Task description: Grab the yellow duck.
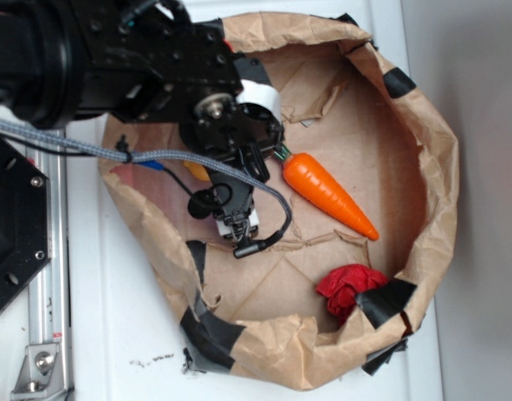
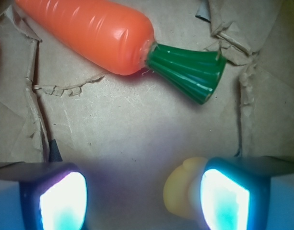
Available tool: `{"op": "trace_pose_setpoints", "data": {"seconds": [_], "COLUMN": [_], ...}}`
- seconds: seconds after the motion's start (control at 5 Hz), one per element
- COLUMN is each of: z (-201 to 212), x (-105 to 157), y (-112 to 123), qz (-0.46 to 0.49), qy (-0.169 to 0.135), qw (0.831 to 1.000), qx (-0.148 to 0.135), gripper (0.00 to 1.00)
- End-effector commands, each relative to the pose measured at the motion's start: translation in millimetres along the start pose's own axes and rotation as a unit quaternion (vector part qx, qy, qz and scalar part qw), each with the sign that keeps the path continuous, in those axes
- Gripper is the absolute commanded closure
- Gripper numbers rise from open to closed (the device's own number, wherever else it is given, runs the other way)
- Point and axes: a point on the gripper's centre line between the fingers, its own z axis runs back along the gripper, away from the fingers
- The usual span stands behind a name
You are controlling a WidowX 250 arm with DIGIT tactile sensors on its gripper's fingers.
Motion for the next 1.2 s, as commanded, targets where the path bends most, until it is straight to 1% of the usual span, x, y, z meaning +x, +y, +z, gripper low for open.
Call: {"op": "trace_pose_setpoints", "data": {"seconds": [0.0, 0.2, 0.4, 0.6, 0.8, 1.0], "z": [-12.3, -7.8, 2.2, 7.5, 10.6, 24.5], "x": [-4.5, -17.7, -24.2, -24.1, -24.4, -16.5], "y": [27.6, 45.0, 50.9, 47.3, 46.1, 31.9], "qz": [0.023, 0.038, 0.039, 0.031, 0.038, 0.016], "qy": [0.028, 0.035, 0.024, 0.020, 0.013, -0.008], "qw": [0.999, 0.998, 0.998, 0.998, 0.999, 1.000], "qx": [0.016, 0.030, 0.036, 0.044, 0.032, -0.006], "gripper": [0.00, 0.00, 0.00, 0.00, 0.00, 0.00]}}
